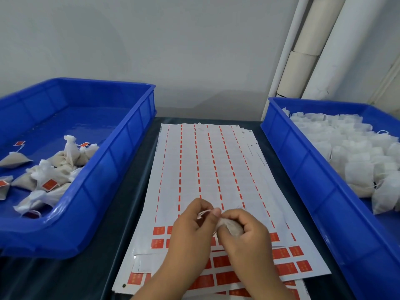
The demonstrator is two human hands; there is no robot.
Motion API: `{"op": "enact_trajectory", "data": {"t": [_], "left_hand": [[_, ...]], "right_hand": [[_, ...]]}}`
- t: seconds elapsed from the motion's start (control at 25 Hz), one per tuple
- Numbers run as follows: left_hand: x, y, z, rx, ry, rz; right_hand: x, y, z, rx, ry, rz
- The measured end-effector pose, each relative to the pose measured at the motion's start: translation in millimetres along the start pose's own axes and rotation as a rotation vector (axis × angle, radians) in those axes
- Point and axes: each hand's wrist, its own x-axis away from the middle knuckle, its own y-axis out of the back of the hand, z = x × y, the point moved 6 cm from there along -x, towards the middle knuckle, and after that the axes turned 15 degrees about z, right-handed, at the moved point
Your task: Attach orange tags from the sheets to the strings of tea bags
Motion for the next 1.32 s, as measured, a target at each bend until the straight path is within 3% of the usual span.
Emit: {"op": "enact_trajectory", "data": {"t": [0.2,0.28,0.36,0.44,0.56,0.72,0.8,0.88,1.04,1.2,1.32], "left_hand": [[-5.7,-3.5,15.6,0.339,0.235,0.03],[-6.0,-3.7,17.8,0.34,0.265,0.033],[-6.7,-2.5,16.1,0.309,0.256,0.041],[-8.5,2.7,13.7,0.315,0.235,0.075],[-9.8,12.1,11.1,0.407,0.172,0.152],[-6.3,9.2,8.7,0.633,0.082,0.306],[-3.5,5.1,4.0,0.568,0.039,0.388],[-2.2,2.5,-1.1,0.302,0.003,0.415],[-0.8,7.4,-18.3,-0.316,-0.14,0.223],[5.2,8.8,-24.3,-0.503,-0.397,0.095],[10.5,12.0,-28.6,-0.635,-0.46,0.028]], "right_hand": [[8.7,1.4,21.4,0.591,0.438,-0.239],[9.1,1.0,21.3,0.65,0.437,-0.23],[4.0,-2.1,15.8,0.673,0.295,-0.132],[-4.4,-1.1,5.4,0.542,0.04,-0.008],[-7.4,-5.5,-19.6,0.077,-0.346,0.242],[0.9,-20.2,-17.9,-0.981,-0.555,0.453],[4.8,-23.7,-12.1,-1.342,-0.593,0.506],[5.1,-24.8,-13.1,-1.407,-0.604,0.539],[4.5,-23.5,-13.4,-1.421,-0.614,0.459],[2.2,-20.9,-16.7,-1.436,-0.589,0.358],[3.0,-20.3,-19.4,-1.352,-0.61,0.33]]}}
